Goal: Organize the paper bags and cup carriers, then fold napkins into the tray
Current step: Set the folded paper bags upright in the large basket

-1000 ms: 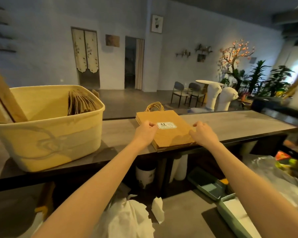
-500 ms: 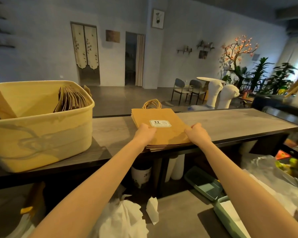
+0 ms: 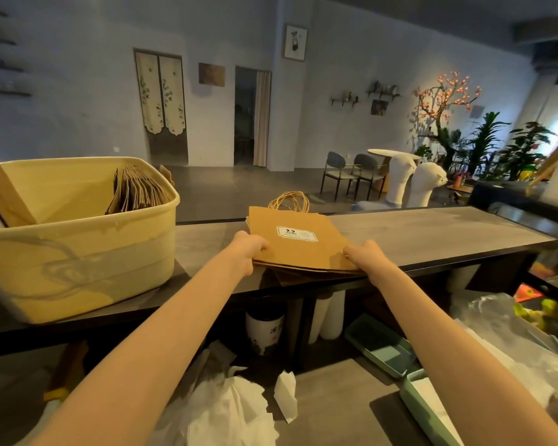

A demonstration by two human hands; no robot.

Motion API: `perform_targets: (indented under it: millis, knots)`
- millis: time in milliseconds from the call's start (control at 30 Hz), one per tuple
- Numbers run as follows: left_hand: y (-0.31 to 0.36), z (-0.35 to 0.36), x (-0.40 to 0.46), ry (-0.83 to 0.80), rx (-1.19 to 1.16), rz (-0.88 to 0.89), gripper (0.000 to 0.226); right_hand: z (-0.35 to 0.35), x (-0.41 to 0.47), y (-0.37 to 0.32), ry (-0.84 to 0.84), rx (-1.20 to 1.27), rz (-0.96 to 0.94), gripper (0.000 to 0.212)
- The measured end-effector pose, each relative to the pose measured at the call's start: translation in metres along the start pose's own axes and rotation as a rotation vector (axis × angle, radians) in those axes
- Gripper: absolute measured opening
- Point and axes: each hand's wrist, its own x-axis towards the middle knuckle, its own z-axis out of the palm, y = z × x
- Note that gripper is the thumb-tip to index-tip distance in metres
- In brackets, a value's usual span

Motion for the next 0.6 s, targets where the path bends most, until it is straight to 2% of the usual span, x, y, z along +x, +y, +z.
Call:
perform_targets:
  millis: [133, 233, 367, 467, 533, 600]
  knots:
    - [0.009, -0.001, -0.019, -0.094, -0.032, 0.049, 0.038, 0.003, -0.001, -0.001, 0.044, 0.025, -0.041, 0.024]
    - [0.021, -0.004, -0.033, -0.096, -0.024, 0.174, 0.041, 0.003, -0.008, -0.003, 0.083, 0.036, -0.059, 0.017]
    - [0.042, -0.016, -0.055, -0.054, 0.026, 0.371, 0.043, -0.004, -0.030, -0.017, 0.117, 0.065, -0.120, 0.045]
    - [0.059, -0.030, -0.077, -0.020, 0.078, 0.529, 0.046, -0.011, -0.051, -0.038, 0.128, 0.054, -0.146, 0.052]
    - [0.071, -0.040, -0.090, 0.010, 0.140, 0.619, 0.047, -0.015, -0.066, -0.052, 0.154, -0.027, -0.183, 0.057]
    - [0.082, -0.052, -0.105, 0.015, 0.206, 0.683, 0.046, -0.021, -0.086, -0.066, 0.233, -0.176, -0.311, 0.061]
